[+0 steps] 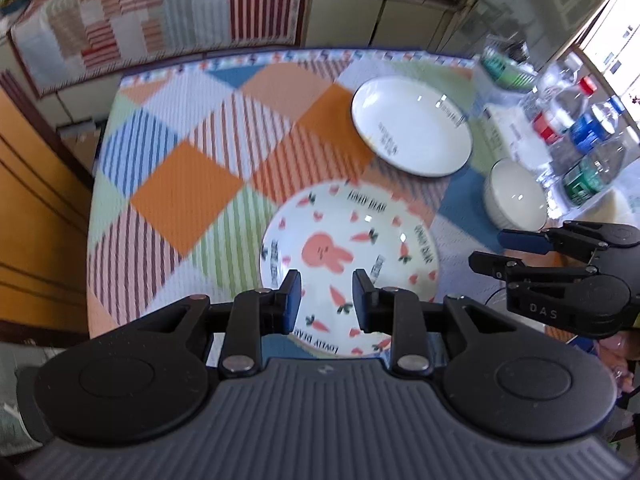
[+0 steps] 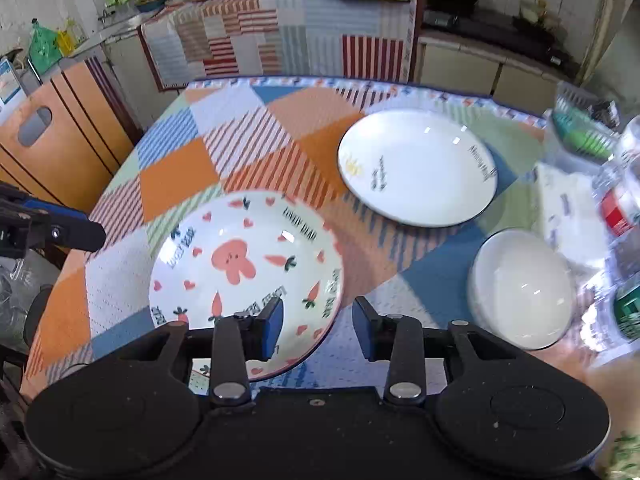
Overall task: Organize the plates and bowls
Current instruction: 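Open both tools and lift them off the rabbit plate, then move both tools to the white sun-print plate and close on its rim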
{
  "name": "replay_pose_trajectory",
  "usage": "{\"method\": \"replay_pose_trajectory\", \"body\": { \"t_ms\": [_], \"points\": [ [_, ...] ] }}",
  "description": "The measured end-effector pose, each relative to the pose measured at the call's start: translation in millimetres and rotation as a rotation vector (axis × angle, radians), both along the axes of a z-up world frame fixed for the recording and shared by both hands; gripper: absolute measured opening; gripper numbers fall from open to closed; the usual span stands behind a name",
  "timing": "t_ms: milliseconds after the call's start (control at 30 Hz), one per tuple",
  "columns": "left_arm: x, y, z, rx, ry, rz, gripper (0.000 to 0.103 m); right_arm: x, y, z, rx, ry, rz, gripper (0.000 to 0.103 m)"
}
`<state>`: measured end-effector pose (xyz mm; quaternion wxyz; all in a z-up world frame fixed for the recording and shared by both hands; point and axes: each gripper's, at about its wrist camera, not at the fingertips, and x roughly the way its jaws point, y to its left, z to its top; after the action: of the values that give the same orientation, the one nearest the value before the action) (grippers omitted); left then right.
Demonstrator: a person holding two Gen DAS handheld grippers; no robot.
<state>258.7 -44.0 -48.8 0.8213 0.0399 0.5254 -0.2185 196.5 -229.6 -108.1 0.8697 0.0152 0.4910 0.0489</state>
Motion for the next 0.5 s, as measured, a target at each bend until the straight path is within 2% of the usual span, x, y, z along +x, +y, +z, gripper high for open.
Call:
{"method": "replay_pose_trajectory", "body": {
  "t_ms": [200,333,400,500],
  "points": [
    [12,-9,26,-0.020,-0.042,-0.042,0.034,-1,-16,37,-0.001,-0.055,-0.010,0.062],
    [29,-22,29,-0.019,-0.049,-0.051,0.035,7,-35,53,0.008,-0.048,-0.041,0.063],
    [41,-30,25,-0.019,-0.047,-0.054,0.041,15,-47,56,0.026,-0.050,-0.057,0.063],
    [62,-44,14,-0.021,-0.039,-0.055,0.042,28,-68,55,0.066,-0.069,-0.063,0.067]
  ]
}}
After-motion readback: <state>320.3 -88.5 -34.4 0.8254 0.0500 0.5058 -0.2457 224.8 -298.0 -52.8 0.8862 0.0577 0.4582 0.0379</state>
